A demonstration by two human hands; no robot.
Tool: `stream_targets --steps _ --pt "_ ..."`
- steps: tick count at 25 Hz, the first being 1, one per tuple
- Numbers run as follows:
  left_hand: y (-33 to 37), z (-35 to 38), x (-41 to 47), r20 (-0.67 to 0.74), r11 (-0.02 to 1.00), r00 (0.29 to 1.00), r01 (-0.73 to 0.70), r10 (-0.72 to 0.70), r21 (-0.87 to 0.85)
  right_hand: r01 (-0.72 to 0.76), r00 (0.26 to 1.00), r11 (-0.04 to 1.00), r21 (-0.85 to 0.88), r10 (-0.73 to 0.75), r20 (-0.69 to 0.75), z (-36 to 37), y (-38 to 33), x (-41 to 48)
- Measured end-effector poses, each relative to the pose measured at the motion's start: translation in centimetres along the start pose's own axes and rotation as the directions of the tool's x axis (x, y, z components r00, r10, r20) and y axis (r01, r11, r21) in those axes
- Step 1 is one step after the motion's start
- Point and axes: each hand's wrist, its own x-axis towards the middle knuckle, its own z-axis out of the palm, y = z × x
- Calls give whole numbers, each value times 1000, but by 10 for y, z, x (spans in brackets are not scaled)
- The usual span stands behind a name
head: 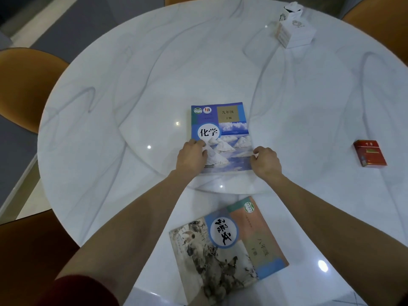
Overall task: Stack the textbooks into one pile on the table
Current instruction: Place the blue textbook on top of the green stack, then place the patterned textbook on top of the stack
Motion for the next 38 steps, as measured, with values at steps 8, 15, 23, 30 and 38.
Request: stream_targets --steps 8,15,23,30,38 --pt "7 15 -71 153 965 958 -253 241 63 -32 999 999 15 31 15 11 44 -97" --pt "-12 48 -120 265 968 939 -244 220 59 -187 982 965 183 180 54 48 91 -182" --pt "-19 70 -144 349 984 932 -145 100 106 -544 836 692 475 498 232 85 124 -257" --pt "-15 64 -129 450 999 892 34 -39 19 -617 736 305 725 549 396 100 102 -267" --pt "-19 22 -148 575 917 799 80 175 -390 -634 683 150 759 569 458 108 102 -267"
